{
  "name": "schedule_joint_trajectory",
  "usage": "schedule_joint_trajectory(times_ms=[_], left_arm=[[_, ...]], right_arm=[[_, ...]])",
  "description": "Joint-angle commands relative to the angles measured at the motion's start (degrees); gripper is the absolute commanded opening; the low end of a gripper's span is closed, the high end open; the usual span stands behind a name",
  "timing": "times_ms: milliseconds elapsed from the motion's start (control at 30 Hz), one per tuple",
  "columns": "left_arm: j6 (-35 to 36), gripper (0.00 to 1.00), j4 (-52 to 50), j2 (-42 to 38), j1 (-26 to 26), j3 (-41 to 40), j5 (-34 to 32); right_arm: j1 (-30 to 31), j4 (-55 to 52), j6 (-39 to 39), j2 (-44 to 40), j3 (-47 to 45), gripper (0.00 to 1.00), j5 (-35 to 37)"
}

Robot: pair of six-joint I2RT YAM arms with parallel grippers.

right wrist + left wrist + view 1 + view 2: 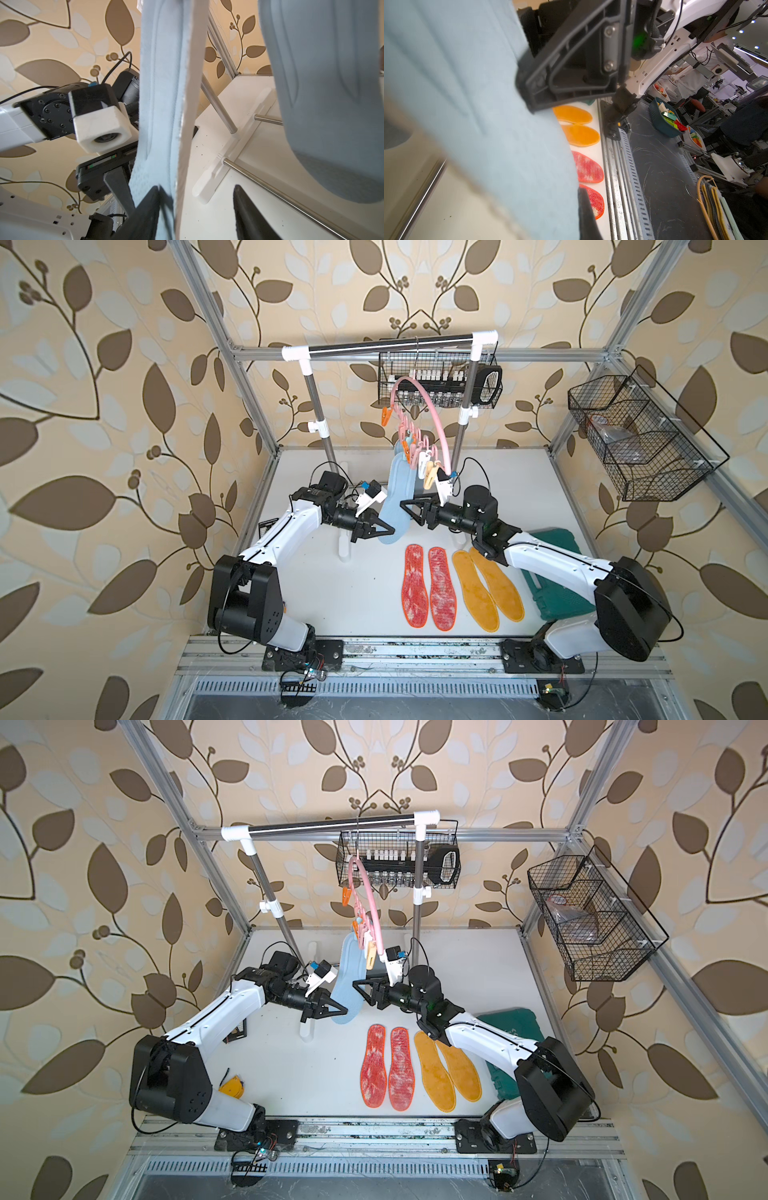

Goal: Take the shoe insoles off the hanger
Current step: Remove the insole from the hanger.

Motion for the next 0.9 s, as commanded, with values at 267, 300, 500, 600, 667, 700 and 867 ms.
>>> schedule_joint_trajectory(times_ms=[267,300,500,600,667,700,867], left_arm=[[1.9,0.00,-2.4,-1.8,-0.4,0.6,-1.4],[1.9,0.00,-2.4,-1.8,-0.4,0.6,-1.5],[2.0,0.00,-2.1,-1.8,-0.4,0.5,-1.8],[2.2,0.00,-1.9,-1.7,-0.4,0.3,-1.9],[2.1,0.00,-1.8,-1.7,-0.4,0.4,-2.0],[2.1,0.00,-1.9,-1.7,-0.4,0.5,-2.0],[2.5,0.00,-2.2,-1.8,-0.4,0.2,-3.0]], right_arm=[[-9.0,-5.8,-3.5,2.5,9.9,0.58,-13.7],[-9.8,-6.1,-3.1,3.1,10.6,0.58,-14.0],[-13.9,-4.5,0.3,7.1,14.8,0.57,-15.3],[-14.7,-4.2,3.0,10.0,18.0,0.56,-16.0],[-14.9,-3.1,4.2,12.0,20.4,0.55,-16.7],[-15.0,-2.8,4.6,12.9,21.3,0.56,-16.7],[-16.2,1.9,8.4,17.0,25.3,0.54,-20.1]])
